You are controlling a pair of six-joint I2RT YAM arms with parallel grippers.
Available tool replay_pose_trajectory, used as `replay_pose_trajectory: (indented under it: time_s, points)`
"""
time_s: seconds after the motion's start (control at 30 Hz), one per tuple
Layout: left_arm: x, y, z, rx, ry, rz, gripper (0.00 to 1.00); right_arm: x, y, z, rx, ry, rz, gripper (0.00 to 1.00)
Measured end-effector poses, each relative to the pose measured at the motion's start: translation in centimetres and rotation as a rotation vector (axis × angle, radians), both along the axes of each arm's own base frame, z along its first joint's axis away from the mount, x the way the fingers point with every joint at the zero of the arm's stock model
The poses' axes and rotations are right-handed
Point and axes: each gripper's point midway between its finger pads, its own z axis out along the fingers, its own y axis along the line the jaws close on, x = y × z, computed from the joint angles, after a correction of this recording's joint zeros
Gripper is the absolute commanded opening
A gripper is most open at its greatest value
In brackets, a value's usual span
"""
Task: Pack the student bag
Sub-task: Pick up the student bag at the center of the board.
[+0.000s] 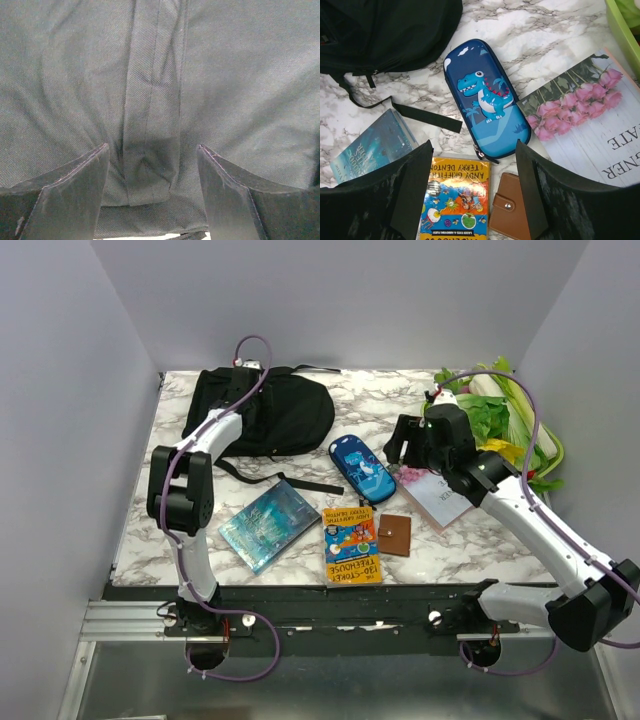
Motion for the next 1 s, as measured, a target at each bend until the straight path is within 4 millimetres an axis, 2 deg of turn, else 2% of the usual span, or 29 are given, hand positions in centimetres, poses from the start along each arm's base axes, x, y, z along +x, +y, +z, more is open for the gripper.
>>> replay_pose_trajectory:
  time_s: [0.2,0.3,0.33,0.4,0.43,0.5,0.73,0.83,0.97,1.0]
  points:
    - [-0.6,0.6,-1.7,0.024,0.058,0.039,0.76,-0.7,-0.2,0.2,0.017,-0.011,0.008,0.75]
    - [-0.8,0.9,-3.1,0.02,0.1,0.059,0.63,-0.9,-0.2,0.3,0.024,-0.015,0.01,0.74]
    - [-0.9,1.0,-3.4,0.018,0.111,0.066,0.47,-1.0,-0.2,0.3,0.027,-0.017,0.01,0.74]
    - [-1.1,1.0,-3.7,0.007,0.121,0.075,0.31,-1.1,-0.2,0.5,0.034,-0.024,0.012,0.73]
    - [-1.1,1.0,-3.7,0.008,0.124,0.074,0.14,-1.1,-0.3,0.7,0.037,-0.029,0.012,0.73]
    - [-1.1,1.0,-3.8,0.004,0.124,0.076,0.0,-1.2,-0.2,1.0,0.047,-0.037,0.014,0.72]
    - [-1.7,0.5,-3.9,-0.02,0.134,0.05,0.0,-1.4,-0.1,1.3,0.068,-0.048,0.022,0.69]
    - [-2.2,0.0,-2.2,-0.049,0.124,0.028,0.0,-1.5,0.0,1.0,0.069,-0.044,0.024,0.68]
    - [-2.4,-0.8,3.7,-0.102,0.044,-0.003,0.0,-1.4,0.1,1.0,0.074,-0.045,0.026,0.68]
    - [-2.3,-1.0,6.0,-0.116,0.014,-0.013,0.0,-1.4,0.1,0.9,0.075,-0.045,0.026,0.67]
